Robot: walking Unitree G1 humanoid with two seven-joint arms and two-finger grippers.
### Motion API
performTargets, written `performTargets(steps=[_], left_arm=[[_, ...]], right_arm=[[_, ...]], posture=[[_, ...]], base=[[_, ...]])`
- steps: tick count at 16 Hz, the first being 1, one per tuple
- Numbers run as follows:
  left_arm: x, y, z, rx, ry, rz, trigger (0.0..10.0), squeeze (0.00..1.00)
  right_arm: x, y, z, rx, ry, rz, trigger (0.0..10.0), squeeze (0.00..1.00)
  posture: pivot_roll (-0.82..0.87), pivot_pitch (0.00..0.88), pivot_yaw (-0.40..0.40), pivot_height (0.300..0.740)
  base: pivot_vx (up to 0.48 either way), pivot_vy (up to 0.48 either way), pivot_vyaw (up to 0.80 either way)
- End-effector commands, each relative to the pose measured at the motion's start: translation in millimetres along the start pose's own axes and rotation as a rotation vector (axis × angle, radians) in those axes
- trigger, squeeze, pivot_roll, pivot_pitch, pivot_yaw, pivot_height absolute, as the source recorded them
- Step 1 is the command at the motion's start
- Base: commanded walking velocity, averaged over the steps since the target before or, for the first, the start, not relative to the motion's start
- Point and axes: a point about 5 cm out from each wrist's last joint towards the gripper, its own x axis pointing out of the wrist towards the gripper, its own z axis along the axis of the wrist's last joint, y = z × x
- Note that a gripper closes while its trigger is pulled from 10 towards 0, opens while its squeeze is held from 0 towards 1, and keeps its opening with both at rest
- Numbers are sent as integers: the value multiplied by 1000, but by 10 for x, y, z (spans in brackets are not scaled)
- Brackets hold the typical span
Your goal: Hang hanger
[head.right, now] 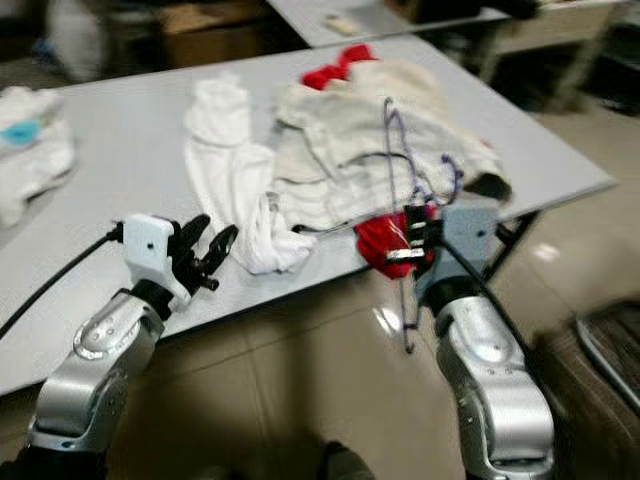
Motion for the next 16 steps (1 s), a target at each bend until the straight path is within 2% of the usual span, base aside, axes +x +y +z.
performTargets(steps=[1,3,4,5,6,8,11,12,13,14,15,16], left_arm=[[10,-29,-31,17,8,3,10000,0],[53,-43,-50,-16,17,28,10000,0],[69,-43,-66,-7,33,28,10000,0],[73,-33,-81,-4,41,30,10000,208],[74,-33,-70,-37,19,9,10000,1000],[87,-5,-156,7,85,4,10000,1000],[170,35,-240,48,136,12,10000,1000],[236,65,-259,35,145,16,10000,114],[329,125,-283,25,158,26,10000,0],[385,162,-292,26,164,32,10000,0],[507,221,-291,16,165,42,10000,0],[545,230,-283,9,161,41,10000,0]], right_arm=[[-15,-38,-7,-18,8,-3,10000,0],[-5,-51,-40,-83,36,23,10000,0],[-3,-42,-63,-92,54,64,10000,0],[-11,-46,-62,-91,50,79,10000,0],[-26,-75,-76,-107,64,89,10000,0],[-54,-189,-106,-181,93,63,10000,0],[-103,-367,-176,-227,135,-41,10000,0],[-117,-396,-166,-191,122,-50,10000,0],[-127,-381,-137,-172,95,-29,10000,0],[-133,-347,-118,-194,79,-2,10000,0],[-143,-286,-152,-211,106,46,10000,0],[-144,-285,-162,-209,110,43,10000,0]], posture=[[-113,108,31,740],[-116,109,31,740],[-118,109,32,740],[-119,109,31,740],[-119,109,31,740],[-123,112,32,740],[-135,114,32,740],[-141,114,33,740],[-150,113,33,740],[-150,113,33,740],[-163,112,36,740],[-164,112,36,740]], base=[[0,-480,-419],[0,0,0],[0,0,0],[0,0,0],[0,0,0],[0,0,0],[0,0,0],[0,0,0],[0,0,0],[0,0,0],[0,0,0],[0,0,0]])
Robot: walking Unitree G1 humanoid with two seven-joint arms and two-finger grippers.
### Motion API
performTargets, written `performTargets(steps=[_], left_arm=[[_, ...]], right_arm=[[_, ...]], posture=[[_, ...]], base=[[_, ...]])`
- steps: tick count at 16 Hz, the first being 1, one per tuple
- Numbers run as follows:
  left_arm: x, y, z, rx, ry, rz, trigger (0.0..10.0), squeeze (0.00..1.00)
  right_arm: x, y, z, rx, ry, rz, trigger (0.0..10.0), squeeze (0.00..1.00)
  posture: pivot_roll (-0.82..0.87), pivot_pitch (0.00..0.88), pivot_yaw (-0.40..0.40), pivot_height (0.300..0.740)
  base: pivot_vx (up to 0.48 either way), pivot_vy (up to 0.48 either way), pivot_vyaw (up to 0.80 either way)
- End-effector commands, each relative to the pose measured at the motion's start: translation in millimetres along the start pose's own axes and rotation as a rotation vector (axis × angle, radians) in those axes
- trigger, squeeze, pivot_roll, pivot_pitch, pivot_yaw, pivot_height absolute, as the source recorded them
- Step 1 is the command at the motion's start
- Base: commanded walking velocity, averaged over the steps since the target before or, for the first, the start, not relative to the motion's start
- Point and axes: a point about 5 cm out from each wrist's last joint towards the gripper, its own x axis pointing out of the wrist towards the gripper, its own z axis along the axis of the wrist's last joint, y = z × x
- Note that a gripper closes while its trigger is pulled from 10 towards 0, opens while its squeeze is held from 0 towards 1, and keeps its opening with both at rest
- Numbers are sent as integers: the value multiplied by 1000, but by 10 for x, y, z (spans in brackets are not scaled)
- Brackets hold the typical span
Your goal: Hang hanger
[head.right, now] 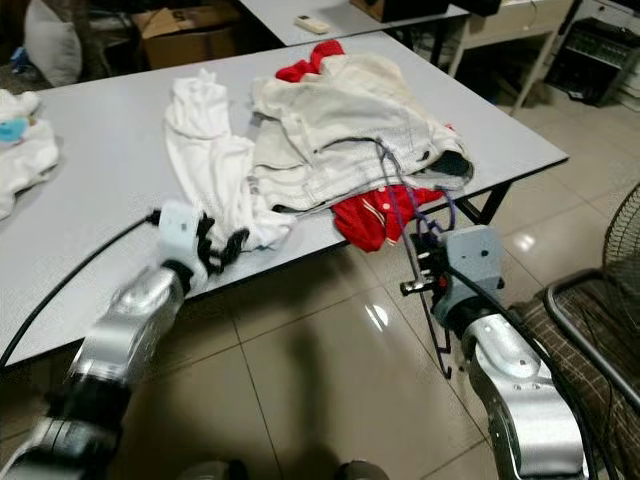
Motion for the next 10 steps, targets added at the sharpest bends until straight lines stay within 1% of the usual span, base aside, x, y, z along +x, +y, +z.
performTargets(steps=[1,2,3,4,5,6,10], left_arm=[[35,44,-21,-17,6,5,10000,0],[76,63,-36,4,28,7,7922,0],[99,77,-54,17,41,10,7922,0],[108,83,-64,28,47,8,0,0],[102,83,-79,39,49,0,0,0],[90,68,-89,35,41,-15,0,0],[99,11,-153,18,32,-61,0,0]], right_arm=[[-20,29,1,-14,-2,15,10000,0],[-17,63,-19,-2,12,32,10000,0],[-19,78,-23,-8,13,40,10000,0],[-16,86,-9,-2,-2,40,10000,0],[-17,114,27,-2,-34,53,10000,0],[-16,121,35,-4,-43,51,10000,0],[-4,111,22,-27,-43,34,10000,0]], posture=[[-166,111,38,740],[-171,109,42,740],[-173,109,44,740],[-173,109,44,740],[-172,108,47,740],[-170,107,46,740],[-170,104,48,740]], base=[[0,0,0],[0,0,0],[0,0,0],[0,0,0],[0,0,0],[0,0,0],[0,0,0]])
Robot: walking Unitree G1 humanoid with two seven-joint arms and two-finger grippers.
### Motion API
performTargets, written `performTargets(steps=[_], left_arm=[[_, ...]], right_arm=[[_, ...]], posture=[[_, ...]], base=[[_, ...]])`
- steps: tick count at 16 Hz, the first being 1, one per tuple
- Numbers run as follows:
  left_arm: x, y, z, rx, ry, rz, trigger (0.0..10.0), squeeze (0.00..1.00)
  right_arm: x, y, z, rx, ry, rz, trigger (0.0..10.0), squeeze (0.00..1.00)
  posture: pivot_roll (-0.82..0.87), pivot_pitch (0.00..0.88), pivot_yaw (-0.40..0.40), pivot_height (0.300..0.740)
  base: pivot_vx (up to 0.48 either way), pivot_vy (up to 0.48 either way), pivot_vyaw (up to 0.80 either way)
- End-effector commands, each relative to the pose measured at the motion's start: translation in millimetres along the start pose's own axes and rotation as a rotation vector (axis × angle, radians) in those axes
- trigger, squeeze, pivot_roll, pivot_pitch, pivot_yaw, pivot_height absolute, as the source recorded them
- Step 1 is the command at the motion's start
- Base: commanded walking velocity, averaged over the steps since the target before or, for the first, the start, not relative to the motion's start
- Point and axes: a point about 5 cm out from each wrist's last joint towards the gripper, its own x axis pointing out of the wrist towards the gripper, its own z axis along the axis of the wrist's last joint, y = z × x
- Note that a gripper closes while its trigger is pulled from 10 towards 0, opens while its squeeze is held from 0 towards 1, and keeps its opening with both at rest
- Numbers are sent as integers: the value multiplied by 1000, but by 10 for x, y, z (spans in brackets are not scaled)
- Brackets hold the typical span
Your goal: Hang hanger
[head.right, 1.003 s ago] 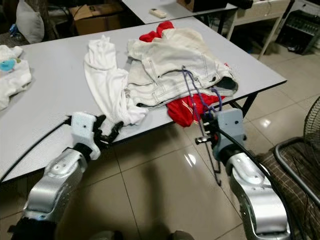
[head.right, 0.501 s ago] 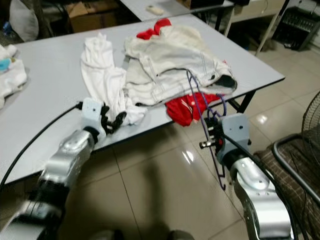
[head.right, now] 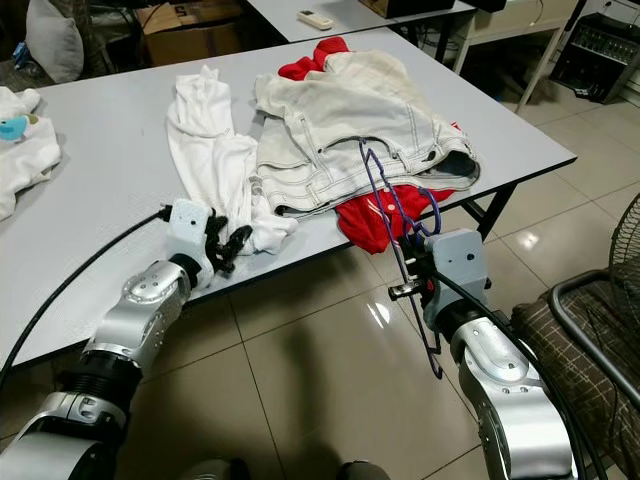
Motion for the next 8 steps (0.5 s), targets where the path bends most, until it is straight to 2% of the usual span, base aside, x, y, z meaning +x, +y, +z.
performTargets(steps=[1,8], left_arm=[[-4,-9,-42,2,12,-14,0,0],[-15,19,-68,-2,10,-16,0,0]], right_arm=[[-15,6,13,-15,-11,-3,10000,0],[-5,12,23,-5,-23,-3,10000,0]], posture=[[-168,105,49,740],[-167,111,50,740]], base=[[0,0,0],[0,0,0]])
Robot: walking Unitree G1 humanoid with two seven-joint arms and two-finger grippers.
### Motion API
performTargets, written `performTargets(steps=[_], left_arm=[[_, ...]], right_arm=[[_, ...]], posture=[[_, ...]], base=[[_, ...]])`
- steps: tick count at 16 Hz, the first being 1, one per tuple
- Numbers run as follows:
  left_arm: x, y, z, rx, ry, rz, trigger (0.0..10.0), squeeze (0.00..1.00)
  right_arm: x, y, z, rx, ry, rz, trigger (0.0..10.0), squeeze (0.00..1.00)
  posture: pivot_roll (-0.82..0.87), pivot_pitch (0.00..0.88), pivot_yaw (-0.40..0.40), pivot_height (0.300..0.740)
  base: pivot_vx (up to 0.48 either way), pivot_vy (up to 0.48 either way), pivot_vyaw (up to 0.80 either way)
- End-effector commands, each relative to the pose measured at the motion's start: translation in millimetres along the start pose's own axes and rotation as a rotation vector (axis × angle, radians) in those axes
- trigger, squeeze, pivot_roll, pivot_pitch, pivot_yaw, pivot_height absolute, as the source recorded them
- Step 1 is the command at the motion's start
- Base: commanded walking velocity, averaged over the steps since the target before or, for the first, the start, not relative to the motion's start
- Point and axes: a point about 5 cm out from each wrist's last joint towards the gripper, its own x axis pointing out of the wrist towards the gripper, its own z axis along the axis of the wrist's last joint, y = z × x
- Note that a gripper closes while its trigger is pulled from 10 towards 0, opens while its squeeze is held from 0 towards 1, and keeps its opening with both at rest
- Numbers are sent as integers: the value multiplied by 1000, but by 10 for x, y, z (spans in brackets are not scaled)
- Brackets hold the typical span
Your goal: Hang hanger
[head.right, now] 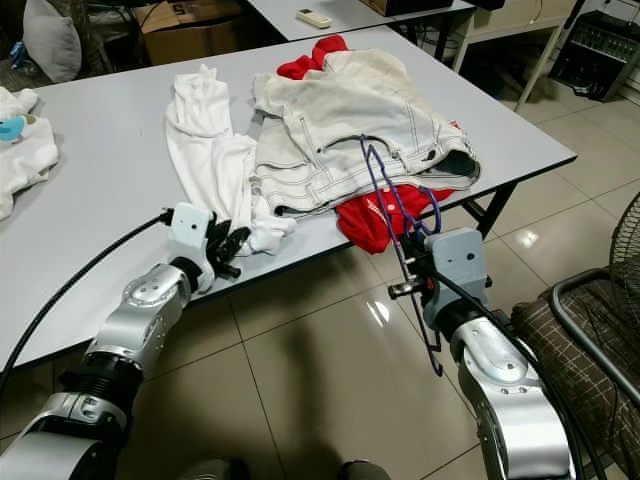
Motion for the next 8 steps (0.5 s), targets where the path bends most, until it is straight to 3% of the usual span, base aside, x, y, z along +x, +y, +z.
performTargets(steps=[1,8], left_arm=[[-18,9,-53,1,21,-12,0,0],[-29,68,-22,-14,2,-12,0,0]], right_arm=[[-2,4,20,-2,-16,1,10000,0],[-10,10,-5,-5,-6,-2,10000,0]], posture=[[-167,112,50,740],[-163,118,49,740]], base=[[0,0,0],[0,0,0]])
